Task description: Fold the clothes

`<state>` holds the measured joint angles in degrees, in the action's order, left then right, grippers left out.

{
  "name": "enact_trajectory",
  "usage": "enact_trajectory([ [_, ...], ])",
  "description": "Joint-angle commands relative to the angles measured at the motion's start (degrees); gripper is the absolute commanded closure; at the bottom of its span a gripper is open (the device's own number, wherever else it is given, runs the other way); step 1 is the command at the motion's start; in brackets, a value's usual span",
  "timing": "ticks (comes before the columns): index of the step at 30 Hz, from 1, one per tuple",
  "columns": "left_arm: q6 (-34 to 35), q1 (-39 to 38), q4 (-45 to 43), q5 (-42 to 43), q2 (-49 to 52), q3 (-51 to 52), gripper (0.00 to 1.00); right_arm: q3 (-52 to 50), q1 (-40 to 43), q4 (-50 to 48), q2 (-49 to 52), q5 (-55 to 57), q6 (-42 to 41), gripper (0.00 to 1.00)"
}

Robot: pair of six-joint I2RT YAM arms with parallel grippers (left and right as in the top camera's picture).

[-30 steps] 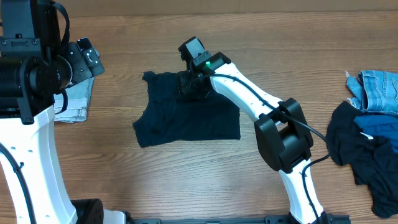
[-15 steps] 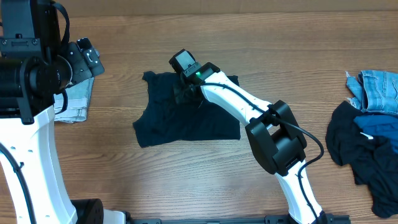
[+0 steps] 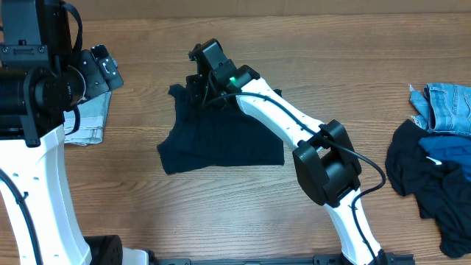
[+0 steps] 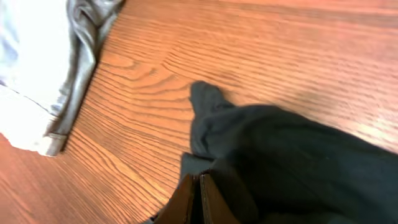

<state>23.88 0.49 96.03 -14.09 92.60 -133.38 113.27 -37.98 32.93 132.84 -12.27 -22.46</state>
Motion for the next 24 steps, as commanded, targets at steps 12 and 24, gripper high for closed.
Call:
enact_trajectory([
  [12,0.76,0.24,-0.09,0.20,0.20,0.15,0.00,1.33,1.49,7.76,-0.07,4.57,3.85,0.29],
  [24,0.76,0.24,-0.09,0.20,0.20,0.15,0.00,1.25,4.02,14.73,-0.04,-3.87,6.19,0.72],
])
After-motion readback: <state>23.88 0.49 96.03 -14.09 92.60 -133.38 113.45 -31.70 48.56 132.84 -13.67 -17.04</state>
